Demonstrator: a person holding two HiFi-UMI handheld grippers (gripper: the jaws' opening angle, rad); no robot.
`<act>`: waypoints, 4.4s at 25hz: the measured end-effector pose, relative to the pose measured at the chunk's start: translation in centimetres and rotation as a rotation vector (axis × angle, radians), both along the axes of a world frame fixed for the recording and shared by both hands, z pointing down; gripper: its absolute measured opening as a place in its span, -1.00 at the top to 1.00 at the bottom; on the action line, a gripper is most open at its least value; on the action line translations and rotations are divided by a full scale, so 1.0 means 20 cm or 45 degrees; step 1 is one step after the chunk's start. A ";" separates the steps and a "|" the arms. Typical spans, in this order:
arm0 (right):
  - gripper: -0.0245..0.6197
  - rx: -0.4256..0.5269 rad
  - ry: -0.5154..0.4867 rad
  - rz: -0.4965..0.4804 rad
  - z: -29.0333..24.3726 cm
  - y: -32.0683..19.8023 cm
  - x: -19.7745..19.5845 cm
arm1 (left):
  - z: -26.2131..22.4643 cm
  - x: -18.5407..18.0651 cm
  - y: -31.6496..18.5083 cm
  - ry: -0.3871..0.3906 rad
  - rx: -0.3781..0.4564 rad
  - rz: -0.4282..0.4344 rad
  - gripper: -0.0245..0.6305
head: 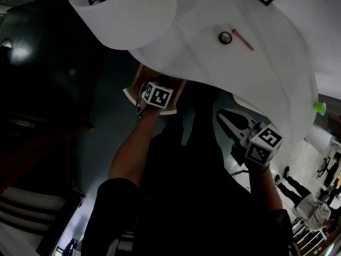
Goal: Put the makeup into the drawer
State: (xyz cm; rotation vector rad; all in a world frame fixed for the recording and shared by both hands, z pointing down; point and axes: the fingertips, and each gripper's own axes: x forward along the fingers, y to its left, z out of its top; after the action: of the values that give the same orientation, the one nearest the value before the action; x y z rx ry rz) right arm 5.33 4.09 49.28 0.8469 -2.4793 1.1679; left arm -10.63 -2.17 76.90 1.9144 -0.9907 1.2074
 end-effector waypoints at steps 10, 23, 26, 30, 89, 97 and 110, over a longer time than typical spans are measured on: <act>0.87 0.022 0.028 -0.043 0.00 -0.02 -0.01 | -0.05 0.06 -0.11 0.073 0.072 0.099 -0.09; 0.87 -0.010 0.060 -0.077 0.07 0.03 -0.06 | 0.04 0.06 -0.19 0.042 0.172 0.262 -0.09; 0.87 -0.028 0.072 -0.089 0.09 0.06 -0.07 | 0.05 0.08 -0.20 0.050 0.190 0.288 -0.09; 0.87 -0.042 0.067 -0.072 0.08 0.08 -0.08 | 0.10 0.11 -0.21 0.033 0.152 0.336 -0.09; 0.87 0.272 -0.100 -0.243 -0.48 -0.32 0.04 | -1.33 0.20 -0.05 0.262 0.648 -0.134 0.78; 0.87 0.273 -0.147 -0.164 -0.49 -0.52 0.35 | -1.61 0.45 -0.29 0.271 0.824 -0.122 0.87; 0.87 0.281 -0.135 -0.104 -0.49 -0.64 0.72 | -1.74 0.92 -0.50 0.310 0.912 0.029 0.88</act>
State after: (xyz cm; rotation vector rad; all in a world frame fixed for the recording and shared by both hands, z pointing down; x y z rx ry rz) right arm 19.71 -8.68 39.57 0.7473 -2.7395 0.9481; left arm 7.87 -12.10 42.09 2.5399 -1.3850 0.6335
